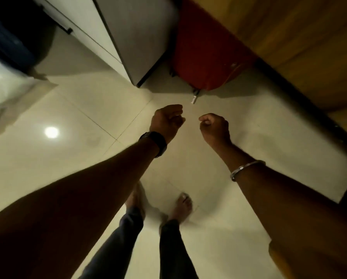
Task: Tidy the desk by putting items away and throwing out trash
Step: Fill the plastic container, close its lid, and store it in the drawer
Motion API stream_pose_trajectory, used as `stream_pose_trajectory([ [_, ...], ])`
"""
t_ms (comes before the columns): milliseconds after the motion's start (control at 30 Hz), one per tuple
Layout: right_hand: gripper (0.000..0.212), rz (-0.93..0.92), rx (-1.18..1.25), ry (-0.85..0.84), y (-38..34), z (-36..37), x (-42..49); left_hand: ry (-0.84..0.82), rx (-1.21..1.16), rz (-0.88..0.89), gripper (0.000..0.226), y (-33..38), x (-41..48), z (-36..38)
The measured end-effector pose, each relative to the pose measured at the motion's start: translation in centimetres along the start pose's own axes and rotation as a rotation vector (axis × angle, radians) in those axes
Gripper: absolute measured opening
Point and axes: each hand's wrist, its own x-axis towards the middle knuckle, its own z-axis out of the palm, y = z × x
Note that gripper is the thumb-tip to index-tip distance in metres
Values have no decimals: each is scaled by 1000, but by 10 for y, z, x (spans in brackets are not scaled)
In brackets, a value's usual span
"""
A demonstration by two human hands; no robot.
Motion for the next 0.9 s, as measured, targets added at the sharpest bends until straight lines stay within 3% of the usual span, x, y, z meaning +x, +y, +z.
stream_pose_trajectory([
  [167,32,-25,-186,-116,51,75,96,-18,-92,-66,41,-66,75,16],
  [333,51,-23,-310,-190,89,139,171,-9,-137,-118,42,-132,130,24],
  [600,78,-38,-669,-303,113,186,257,13,-218,-166,43,-201,162,34],
  [900,61,-52,-702,-275,123,200,261,21,-239,-195,48,-200,158,35],
])
